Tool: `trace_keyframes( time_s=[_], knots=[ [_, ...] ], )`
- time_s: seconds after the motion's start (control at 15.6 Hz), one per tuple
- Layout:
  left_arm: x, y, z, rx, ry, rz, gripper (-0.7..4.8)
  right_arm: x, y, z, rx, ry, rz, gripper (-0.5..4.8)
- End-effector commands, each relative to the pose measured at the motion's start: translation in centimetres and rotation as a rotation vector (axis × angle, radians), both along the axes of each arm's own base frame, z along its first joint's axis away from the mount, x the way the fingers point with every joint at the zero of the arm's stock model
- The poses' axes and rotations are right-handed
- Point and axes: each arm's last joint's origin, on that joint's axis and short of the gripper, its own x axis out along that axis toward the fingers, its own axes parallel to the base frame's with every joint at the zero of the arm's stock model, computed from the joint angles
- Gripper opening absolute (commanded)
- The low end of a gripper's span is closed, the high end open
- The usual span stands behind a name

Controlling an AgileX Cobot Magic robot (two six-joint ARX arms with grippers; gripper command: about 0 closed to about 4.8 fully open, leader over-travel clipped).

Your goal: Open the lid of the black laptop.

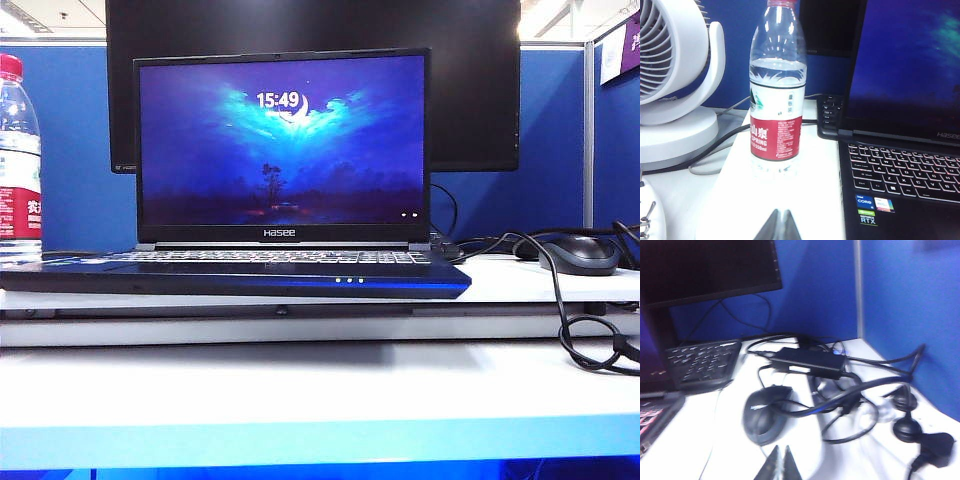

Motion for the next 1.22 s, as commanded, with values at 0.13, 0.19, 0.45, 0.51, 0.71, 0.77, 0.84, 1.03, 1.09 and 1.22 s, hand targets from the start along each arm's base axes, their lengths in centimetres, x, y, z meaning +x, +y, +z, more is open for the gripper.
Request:
trace_keyframes(
  time_s=[0.13, 0.19, 0.45, 0.51, 0.71, 0.77, 0.84, 1.03, 1.09, 1.22],
  knots=[
    [-0.03, 0.00, 0.14, 0.005, -0.015, -0.001, 0.21, 0.03, 0.29, -0.14, -0.006, -0.004, 0.030, -0.06],
    [-0.03, 0.00, 0.14, 0.005, -0.015, -0.001, 0.21, 0.03, 0.35, -0.17, -0.005, -0.001, 0.036, -0.06],
    [-0.03, 0.00, 0.14, 0.005, -0.015, -0.001, 0.22, 0.03, 0.37, -0.16, 0.011, -0.003, 0.041, -0.06],
    [-0.03, 0.00, 0.14, 0.005, -0.015, -0.001, 0.21, 0.03, 0.38, -0.17, 0.034, -0.003, 0.044, -0.06],
    [-0.03, 0.00, 0.14, 0.005, -0.015, -0.001, 0.22, 0.03, 0.37, -0.17, 0.033, -0.003, 0.042, -0.06],
    [-0.03, 0.00, 0.14, 0.005, -0.015, -0.001, 0.22, 0.03, 0.37, -0.17, 0.033, -0.003, 0.042, -0.06],
    [-0.03, 0.00, 0.14, 0.005, -0.015, -0.001, 0.21, 0.03, 0.37, -0.17, 0.033, -0.003, 0.042, -0.06],
    [-0.03, 0.00, 0.14, 0.005, -0.015, -0.001, 0.22, 0.03, 0.37, -0.17, 0.033, -0.003, 0.042, -0.06],
    [-0.03, 0.00, 0.14, 0.005, -0.015, -0.001, 0.22, 0.03, 0.37, -0.17, 0.033, -0.003, 0.042, -0.06],
    [-0.03, 0.00, 0.14, 0.005, -0.015, -0.001, 0.22, 0.03, 0.37, -0.17, 0.033, -0.003, 0.042, -0.06]
  ],
)
